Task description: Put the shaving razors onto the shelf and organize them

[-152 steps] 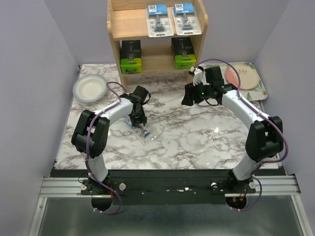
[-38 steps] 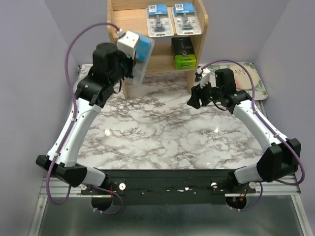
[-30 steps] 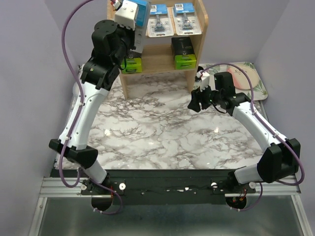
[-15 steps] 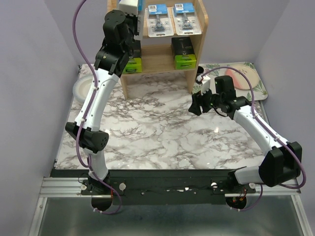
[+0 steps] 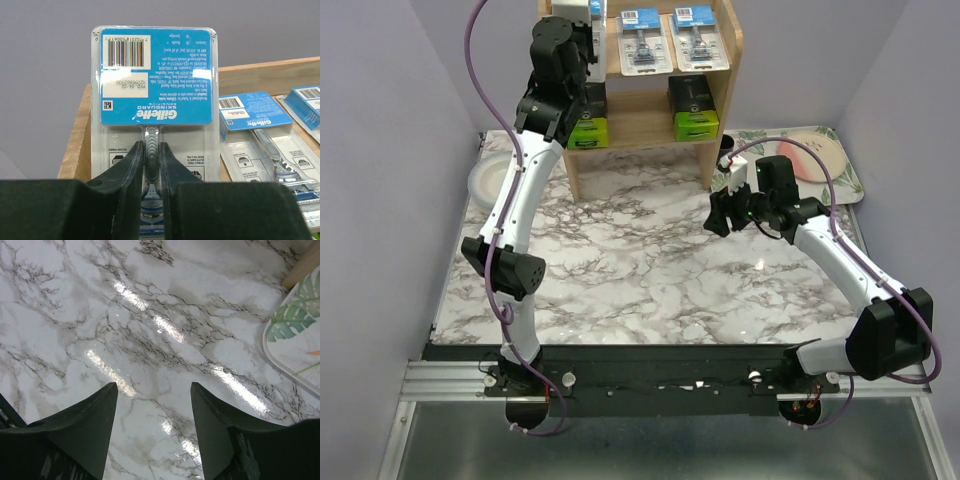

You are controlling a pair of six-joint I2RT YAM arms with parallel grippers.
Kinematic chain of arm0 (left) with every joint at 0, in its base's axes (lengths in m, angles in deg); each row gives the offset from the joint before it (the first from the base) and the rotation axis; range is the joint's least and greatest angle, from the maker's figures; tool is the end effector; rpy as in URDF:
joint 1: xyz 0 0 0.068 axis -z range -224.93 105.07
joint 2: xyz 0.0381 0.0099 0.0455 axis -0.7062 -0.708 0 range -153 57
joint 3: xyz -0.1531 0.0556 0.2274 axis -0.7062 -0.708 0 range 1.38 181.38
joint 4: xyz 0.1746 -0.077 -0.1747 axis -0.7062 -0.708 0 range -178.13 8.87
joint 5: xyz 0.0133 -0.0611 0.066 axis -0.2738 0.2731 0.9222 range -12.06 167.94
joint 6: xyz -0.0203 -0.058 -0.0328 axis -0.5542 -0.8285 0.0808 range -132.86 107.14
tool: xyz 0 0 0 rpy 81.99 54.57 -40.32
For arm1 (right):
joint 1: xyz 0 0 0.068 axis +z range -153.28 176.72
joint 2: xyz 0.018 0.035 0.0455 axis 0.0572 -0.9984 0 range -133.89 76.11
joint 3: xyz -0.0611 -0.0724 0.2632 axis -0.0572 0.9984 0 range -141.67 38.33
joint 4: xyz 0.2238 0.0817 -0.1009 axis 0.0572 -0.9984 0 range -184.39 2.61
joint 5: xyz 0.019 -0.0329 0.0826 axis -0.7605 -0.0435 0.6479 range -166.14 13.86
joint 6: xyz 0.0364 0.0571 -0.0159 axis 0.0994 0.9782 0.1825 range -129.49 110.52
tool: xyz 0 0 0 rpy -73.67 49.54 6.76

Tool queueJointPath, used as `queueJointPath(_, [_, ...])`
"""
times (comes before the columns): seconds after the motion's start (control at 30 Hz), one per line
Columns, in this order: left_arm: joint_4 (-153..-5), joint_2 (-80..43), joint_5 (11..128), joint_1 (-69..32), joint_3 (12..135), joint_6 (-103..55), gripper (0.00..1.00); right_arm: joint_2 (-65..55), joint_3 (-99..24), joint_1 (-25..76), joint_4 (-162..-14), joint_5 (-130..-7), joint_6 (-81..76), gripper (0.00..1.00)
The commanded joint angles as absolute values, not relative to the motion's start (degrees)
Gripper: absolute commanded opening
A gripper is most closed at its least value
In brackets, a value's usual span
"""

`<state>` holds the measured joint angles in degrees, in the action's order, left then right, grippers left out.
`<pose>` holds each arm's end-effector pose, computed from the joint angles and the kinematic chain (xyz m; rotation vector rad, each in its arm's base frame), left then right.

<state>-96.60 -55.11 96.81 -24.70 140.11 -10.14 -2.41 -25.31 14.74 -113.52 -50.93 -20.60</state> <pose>0.4162 -0.1337 0.5515 0.0012 1.3869 -0.0282 0.2872 0.1187 0.2929 -0.7897 2.1246 0.5651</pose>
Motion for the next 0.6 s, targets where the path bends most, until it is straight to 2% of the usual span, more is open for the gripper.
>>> queueJointPath(0.0, [-94.14,-57.16,96.48,-25.06,143.75,-12.33,0.24,-1.06,-24.34,14.83,-112.79,-52.32,-21.88,0.69])
queueJointPath(0.07, [-93.53,-57.34,96.48,-25.06,144.37,-12.34,0.28,-0.97,-24.34,14.83,-112.80,-52.23,-21.88,0.69])
queueJointPath(0.4, [-91.68,-56.38,94.99,-25.06,145.60,-12.69,0.33,-1.41,-24.34,14.83,-112.62,-52.06,-22.05,0.69])
queueJointPath(0.57, [-88.71,-55.06,94.82,-25.06,145.17,-12.34,0.45,-1.59,-24.43,14.83,-112.71,-51.80,-21.97,0.69])
